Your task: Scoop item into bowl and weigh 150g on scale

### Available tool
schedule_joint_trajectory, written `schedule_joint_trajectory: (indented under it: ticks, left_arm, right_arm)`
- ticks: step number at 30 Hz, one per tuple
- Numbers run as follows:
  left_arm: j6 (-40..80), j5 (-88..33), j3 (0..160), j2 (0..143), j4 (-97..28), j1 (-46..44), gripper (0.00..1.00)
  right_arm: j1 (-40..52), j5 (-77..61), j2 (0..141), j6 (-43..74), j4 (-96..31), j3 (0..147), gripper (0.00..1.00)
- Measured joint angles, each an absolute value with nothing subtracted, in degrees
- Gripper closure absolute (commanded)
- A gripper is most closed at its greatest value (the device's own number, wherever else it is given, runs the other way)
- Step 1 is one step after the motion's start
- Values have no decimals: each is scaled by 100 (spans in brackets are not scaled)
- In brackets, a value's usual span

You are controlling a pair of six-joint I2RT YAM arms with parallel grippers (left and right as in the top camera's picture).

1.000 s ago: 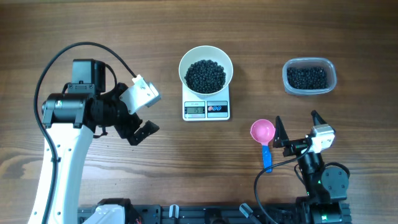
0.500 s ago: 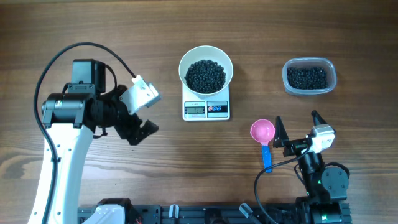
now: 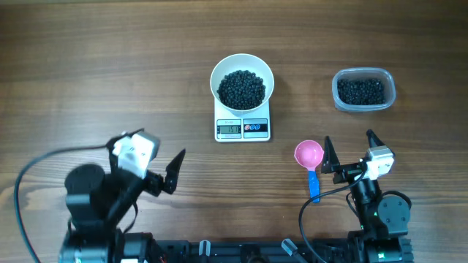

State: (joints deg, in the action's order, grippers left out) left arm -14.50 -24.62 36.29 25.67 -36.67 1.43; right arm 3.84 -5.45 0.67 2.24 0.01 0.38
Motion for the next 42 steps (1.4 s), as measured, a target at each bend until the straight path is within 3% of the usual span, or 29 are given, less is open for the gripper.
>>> schedule_joint_trajectory:
  ticks: [8, 20, 29, 42]
  left_arm:
    - [261, -2250, 2121, 316, -2945, 937, 0]
    - [996, -1846, 489, 73, -414, 819, 0]
    - [1181, -1114, 93, 73, -362, 25, 0]
    - [1544, -709, 91, 73, -399, -82, 0]
  right_arm:
    - [384, -545, 67, 224, 3, 38, 0]
    - [384, -545, 67, 224, 3, 38, 0]
    - [384, -545, 67, 224, 3, 38, 0]
    - [384, -545, 67, 224, 3, 38, 0]
